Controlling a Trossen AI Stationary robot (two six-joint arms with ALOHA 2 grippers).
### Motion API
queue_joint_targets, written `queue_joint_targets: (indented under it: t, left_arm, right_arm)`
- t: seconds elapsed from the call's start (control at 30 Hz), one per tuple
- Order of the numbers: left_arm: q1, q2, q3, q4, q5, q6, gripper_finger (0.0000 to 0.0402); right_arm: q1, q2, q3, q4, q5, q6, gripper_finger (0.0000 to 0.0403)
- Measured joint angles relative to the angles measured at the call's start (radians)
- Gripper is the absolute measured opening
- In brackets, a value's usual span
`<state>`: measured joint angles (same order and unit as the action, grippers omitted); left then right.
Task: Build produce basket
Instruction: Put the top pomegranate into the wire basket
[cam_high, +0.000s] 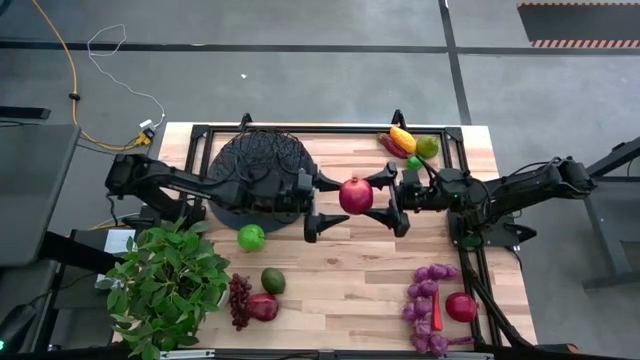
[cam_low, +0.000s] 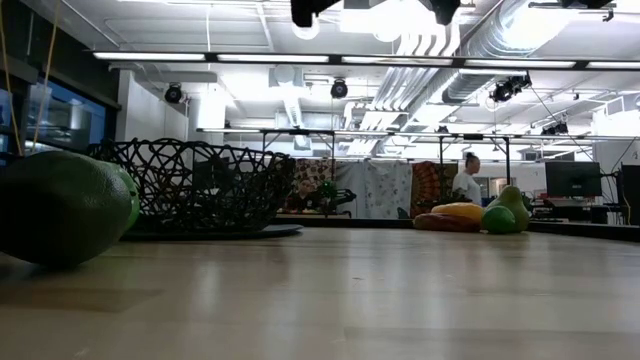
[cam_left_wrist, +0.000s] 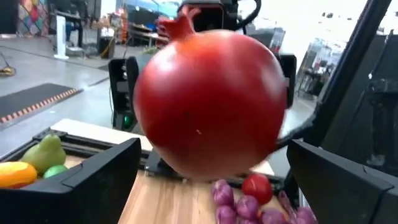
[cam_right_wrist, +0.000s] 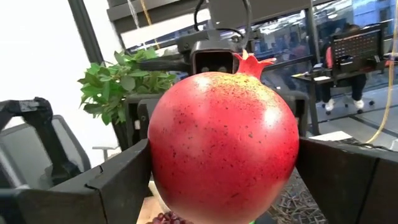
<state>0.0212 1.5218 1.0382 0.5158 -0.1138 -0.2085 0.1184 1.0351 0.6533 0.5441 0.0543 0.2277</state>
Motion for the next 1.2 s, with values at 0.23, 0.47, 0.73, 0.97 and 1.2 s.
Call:
queue_joint_targets:
  t: [0.23, 0.47, 0.73, 0.97, 1.2]
  left_arm:
    - [0.0, 0.024, 0.0, 0.102, -0.005, 0.002, 0.0391]
    - [0.002, 0.023, 0.0, 0.113, 0.003, 0.002, 0.0391]
    - [0.003, 0.02, 0.0, 0.124, 0.035, -0.009, 0.0391]
    - [0.006, 0.022, -0.001, 0.124, 0.061, -0.037, 0.0391]
    - [0.005, 0.023, -0.001, 0.12, 0.058, -0.043, 0.0375]
  right_arm:
    - [0.0, 0.0, 0.0, 0.002, -0.013, 0.025, 0.0337]
    - [0.0, 0.032, 0.0, 0.056, -0.014, 0.058, 0.0337]
    - [0.002, 0.112, 0.0, 0.185, -0.016, 0.058, 0.0337]
    - [0.002, 0.108, 0.0, 0.182, 0.015, 0.036, 0.0337]
    - [0.002, 0.108, 0.0, 0.182, 0.012, 0.044, 0.0337]
